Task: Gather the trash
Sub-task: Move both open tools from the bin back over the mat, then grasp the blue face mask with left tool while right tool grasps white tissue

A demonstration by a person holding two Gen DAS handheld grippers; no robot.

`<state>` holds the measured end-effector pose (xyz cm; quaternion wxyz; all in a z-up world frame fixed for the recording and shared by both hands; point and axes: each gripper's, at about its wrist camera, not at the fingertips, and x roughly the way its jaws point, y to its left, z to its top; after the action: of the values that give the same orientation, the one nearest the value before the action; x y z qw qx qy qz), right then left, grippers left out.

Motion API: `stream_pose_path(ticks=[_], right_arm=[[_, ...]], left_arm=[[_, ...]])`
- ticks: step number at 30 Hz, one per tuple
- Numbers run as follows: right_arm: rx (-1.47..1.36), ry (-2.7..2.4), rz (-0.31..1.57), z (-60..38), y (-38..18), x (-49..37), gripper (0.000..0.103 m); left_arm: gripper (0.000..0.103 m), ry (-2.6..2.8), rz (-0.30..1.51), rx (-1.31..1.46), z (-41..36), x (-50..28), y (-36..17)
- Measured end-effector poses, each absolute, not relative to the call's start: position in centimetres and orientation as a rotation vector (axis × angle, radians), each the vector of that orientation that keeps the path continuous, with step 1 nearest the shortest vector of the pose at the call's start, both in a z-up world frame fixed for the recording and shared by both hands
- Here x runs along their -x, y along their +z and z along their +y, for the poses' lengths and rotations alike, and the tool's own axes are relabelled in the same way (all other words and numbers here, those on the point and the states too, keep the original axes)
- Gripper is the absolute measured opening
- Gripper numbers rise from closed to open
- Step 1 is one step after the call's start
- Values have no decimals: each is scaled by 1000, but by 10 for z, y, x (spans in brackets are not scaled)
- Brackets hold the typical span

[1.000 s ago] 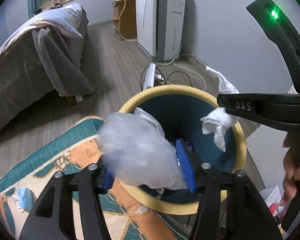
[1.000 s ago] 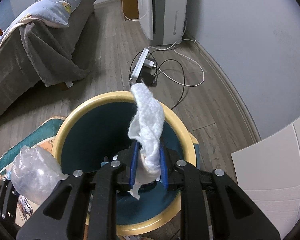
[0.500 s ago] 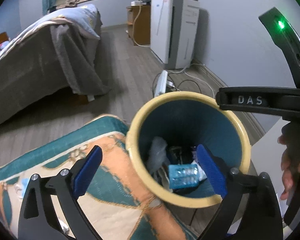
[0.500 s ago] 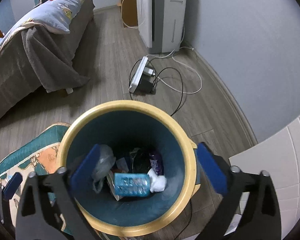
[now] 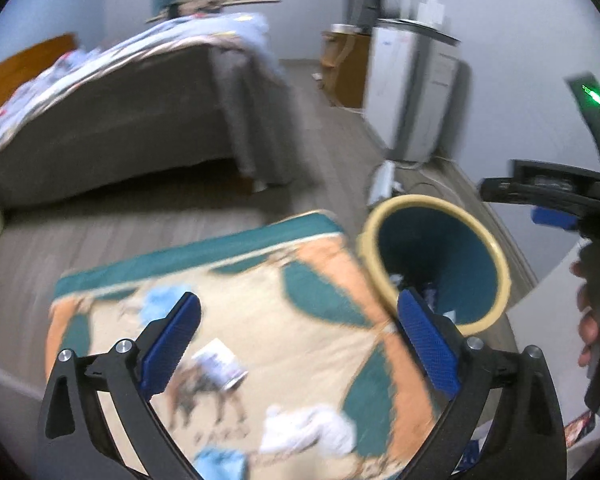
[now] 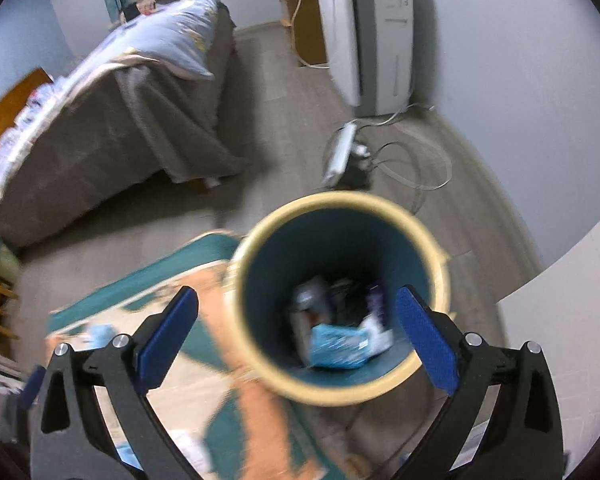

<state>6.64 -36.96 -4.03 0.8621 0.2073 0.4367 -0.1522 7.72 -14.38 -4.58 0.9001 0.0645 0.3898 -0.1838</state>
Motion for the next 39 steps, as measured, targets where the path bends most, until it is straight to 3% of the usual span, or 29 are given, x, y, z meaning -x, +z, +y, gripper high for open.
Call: stream_pose_path(ticks=[15,33,39], right_arm=[[-264,-174,1054,-250,-81,-34,97],[-204,-141,1224,-206,-153,-39,97],[-248,-105,1265,-205,-170,-46,80]], left_arm=[[98,-178,849,-15,1,-18,-56],[98,-232,1078,-102,-10,-19,-141],[98,-266,1108,-165,-26,-21,-158]])
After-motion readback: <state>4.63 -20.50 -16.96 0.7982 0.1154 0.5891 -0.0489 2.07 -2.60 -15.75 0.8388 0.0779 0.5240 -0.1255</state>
